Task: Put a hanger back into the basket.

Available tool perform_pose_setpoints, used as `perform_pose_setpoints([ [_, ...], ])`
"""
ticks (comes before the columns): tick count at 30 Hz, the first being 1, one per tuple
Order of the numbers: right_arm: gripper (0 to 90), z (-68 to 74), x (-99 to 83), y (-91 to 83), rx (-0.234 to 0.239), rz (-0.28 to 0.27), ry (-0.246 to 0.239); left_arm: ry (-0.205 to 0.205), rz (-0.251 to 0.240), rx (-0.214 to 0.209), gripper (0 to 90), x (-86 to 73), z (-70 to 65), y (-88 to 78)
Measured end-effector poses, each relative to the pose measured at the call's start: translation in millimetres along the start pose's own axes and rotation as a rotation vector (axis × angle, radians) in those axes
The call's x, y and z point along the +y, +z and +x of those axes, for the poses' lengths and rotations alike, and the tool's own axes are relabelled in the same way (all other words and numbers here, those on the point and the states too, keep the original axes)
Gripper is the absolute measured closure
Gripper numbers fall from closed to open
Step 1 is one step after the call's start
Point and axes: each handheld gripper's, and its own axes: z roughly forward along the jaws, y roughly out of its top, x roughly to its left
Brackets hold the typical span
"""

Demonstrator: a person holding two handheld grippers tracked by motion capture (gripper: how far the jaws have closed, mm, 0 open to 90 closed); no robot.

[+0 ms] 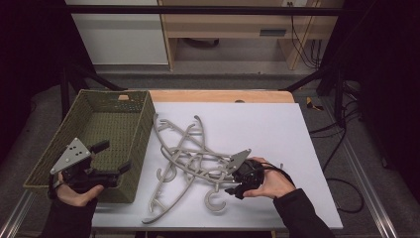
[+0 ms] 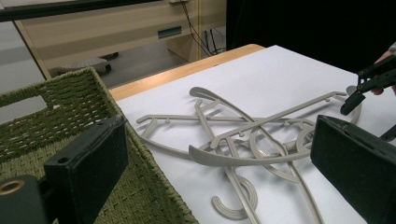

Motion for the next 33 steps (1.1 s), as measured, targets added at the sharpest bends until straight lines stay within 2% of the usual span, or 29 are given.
perform_pose_setpoints([
  [1,39.3,-0.9,1.3,4.4,0.005,0.023,-0.014,0.000,0.001,0.000,3.9,-0.2,-0.1,0.4],
  [3,40.8,-0.7,1.5,5.7,0.008,0.031,-0.013,0.001,0.002,-0.002,3.8,-0.2,-0.3,0.5],
  [4,42.6,-1.5,1.8,7.7,-0.002,0.040,-0.031,0.002,0.002,-0.002,3.9,-0.1,-0.5,0.5],
  [5,44.8,-1.9,2.1,9.9,0.010,0.046,-0.041,0.002,0.002,-0.003,3.9,-0.1,-0.5,0.6],
  [9,51.0,-2.2,2.1,18.4,0.010,0.076,-0.089,0.003,0.006,-0.005,3.9,-0.3,-0.6,0.8],
  [16,56.6,-4.0,1.1,26.9,0.000,0.104,-0.105,0.009,0.006,-0.004,4.0,-0.3,-0.5,1.2],
  [26,69.4,-6.8,2.7,37.9,0.019,0.155,-0.128,0.010,0.010,-0.005,4.1,-0.7,-0.2,1.9],
  [33,73.6,-6.4,6.4,45.2,0.025,0.197,-0.143,0.008,0.012,-0.008,4.1,-1.0,-1.0,2.2],
])
